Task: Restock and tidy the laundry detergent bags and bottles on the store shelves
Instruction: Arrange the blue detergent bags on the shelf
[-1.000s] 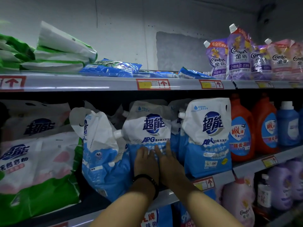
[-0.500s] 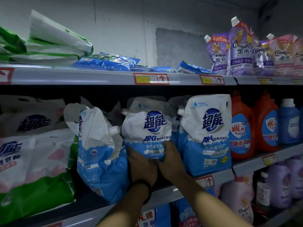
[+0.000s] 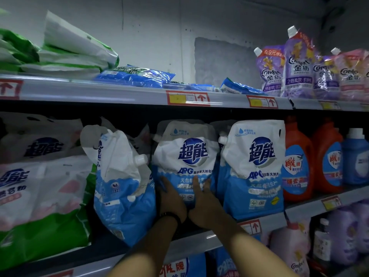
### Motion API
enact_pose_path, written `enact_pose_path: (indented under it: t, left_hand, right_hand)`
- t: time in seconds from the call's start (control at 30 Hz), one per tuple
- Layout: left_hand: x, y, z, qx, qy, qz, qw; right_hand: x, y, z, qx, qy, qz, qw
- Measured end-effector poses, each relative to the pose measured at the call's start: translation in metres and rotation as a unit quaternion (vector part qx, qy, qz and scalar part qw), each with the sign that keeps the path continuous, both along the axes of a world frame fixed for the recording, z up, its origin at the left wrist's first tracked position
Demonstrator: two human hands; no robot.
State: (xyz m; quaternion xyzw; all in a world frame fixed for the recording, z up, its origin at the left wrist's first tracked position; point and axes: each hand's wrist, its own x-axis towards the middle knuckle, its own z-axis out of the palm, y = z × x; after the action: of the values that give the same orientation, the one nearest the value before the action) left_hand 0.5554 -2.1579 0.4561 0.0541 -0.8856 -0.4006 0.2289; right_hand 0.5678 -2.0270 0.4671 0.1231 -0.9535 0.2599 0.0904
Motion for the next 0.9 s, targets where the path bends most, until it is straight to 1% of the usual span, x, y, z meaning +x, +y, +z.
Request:
enact_pose_path:
  t: [0.07, 0.1, 0.13, 0.2, 0.27, 0.3, 0.37, 0.4, 0.5, 0.6, 0.67, 0.73, 0.8, 0.87, 0.9]
  left_hand:
    - [0.014, -0.001, 0.015, 0.028, -0.053, -0.040, 0.997]
    - [0.021, -0.002, 0.019, 0.029, -0.061, -0.048, 0.997]
    - [0.033, -0.003, 0.024, -0.008, -0.060, -0.057, 0.997]
    - [0.060, -0.003, 0.029, -0.076, -0.036, -0.076, 0.994]
    - [0.097, -0.004, 0.040, -0.077, -0.014, -0.103, 0.992]
    - [0.111, -0.007, 0.045, -0.085, 0.003, -0.101, 0.991]
    - [0.138, -0.018, 0.053, -0.092, 0.028, -0.088, 0.991]
    - [0.152, -0.027, 0.055, -0.087, 0.036, -0.076, 0.993]
    - [0.189, -0.058, 0.056, -0.036, 0.080, -0.064, 0.994]
    - [0.207, -0.090, 0.044, -0.034, 0.105, -0.048, 0.993]
    - [0.211, -0.103, 0.037, -0.039, 0.095, -0.026, 0.994]
    - [0.214, -0.108, 0.034, -0.038, 0.066, -0.008, 0.997]
    - [0.215, -0.110, 0.032, -0.042, 0.039, -0.001, 0.998]
    - [0.219, -0.106, 0.032, -0.023, 0.029, -0.001, 0.999]
    - [0.221, -0.103, 0.035, 0.003, 0.030, 0.001, 1.000]
  right_hand:
    - [0.006, 0.007, 0.010, -0.008, -0.018, 0.015, 1.000]
    - [0.011, 0.010, 0.014, -0.012, -0.020, 0.016, 1.000]
    - [0.017, 0.011, 0.017, -0.020, -0.017, 0.013, 1.000]
    - [0.030, 0.007, 0.019, -0.051, 0.019, 0.015, 0.998]
    - [0.045, -0.004, 0.018, -0.120, 0.049, 0.020, 0.991]
    - [0.052, -0.011, 0.018, -0.161, 0.054, 0.023, 0.985]
    - [0.070, -0.026, 0.021, -0.223, 0.045, 0.042, 0.973]
    - [0.079, -0.035, 0.023, -0.235, 0.038, 0.058, 0.970]
    - [0.102, -0.060, 0.038, -0.244, 0.041, 0.083, 0.965]
    - [0.121, -0.088, 0.058, -0.248, 0.093, 0.085, 0.961]
    - [0.130, -0.107, 0.071, -0.226, 0.103, 0.073, 0.966]
    - [0.133, -0.122, 0.081, -0.204, 0.097, 0.050, 0.973]
    - [0.132, -0.133, 0.090, -0.202, 0.092, 0.027, 0.975]
    - [0.133, -0.138, 0.099, -0.208, 0.105, 0.011, 0.972]
    - [0.136, -0.140, 0.103, -0.208, 0.122, 0.006, 0.971]
